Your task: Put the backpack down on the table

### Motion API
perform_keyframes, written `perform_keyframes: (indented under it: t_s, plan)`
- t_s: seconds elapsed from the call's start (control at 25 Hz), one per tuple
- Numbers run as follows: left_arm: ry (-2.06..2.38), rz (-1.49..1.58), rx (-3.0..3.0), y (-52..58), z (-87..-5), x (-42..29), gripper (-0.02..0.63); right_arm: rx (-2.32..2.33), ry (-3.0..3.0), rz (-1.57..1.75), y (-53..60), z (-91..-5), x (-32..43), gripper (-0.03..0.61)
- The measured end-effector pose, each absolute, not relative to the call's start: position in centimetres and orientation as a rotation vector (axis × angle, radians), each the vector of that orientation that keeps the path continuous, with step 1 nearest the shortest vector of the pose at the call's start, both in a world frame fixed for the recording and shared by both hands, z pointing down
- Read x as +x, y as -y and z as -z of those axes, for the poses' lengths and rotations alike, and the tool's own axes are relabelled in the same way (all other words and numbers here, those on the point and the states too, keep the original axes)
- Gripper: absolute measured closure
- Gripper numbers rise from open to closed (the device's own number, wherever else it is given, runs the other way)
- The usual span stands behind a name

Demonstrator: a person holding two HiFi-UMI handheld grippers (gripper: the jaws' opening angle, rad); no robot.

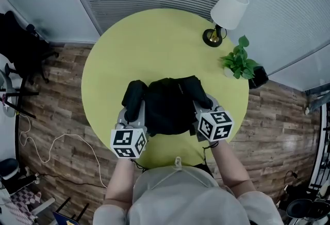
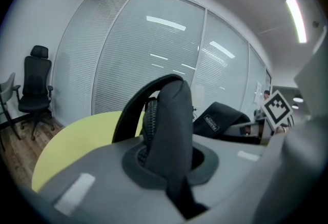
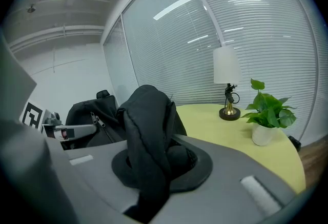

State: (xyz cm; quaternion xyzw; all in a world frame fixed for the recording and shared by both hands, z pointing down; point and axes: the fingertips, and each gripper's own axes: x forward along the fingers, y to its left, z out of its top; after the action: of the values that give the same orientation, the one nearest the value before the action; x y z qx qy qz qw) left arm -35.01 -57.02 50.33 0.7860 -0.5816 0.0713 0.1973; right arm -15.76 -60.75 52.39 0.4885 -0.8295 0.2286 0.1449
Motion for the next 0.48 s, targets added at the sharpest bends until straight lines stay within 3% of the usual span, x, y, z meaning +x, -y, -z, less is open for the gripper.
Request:
perform_keyframes:
  t_s: [0.48]
  plan:
    - [1.669,-0.256,2.143,56.2,-53.5,-35.8,0.586,1.455,2.266,-0.627,60.2,-55.1,-15.1,0.526]
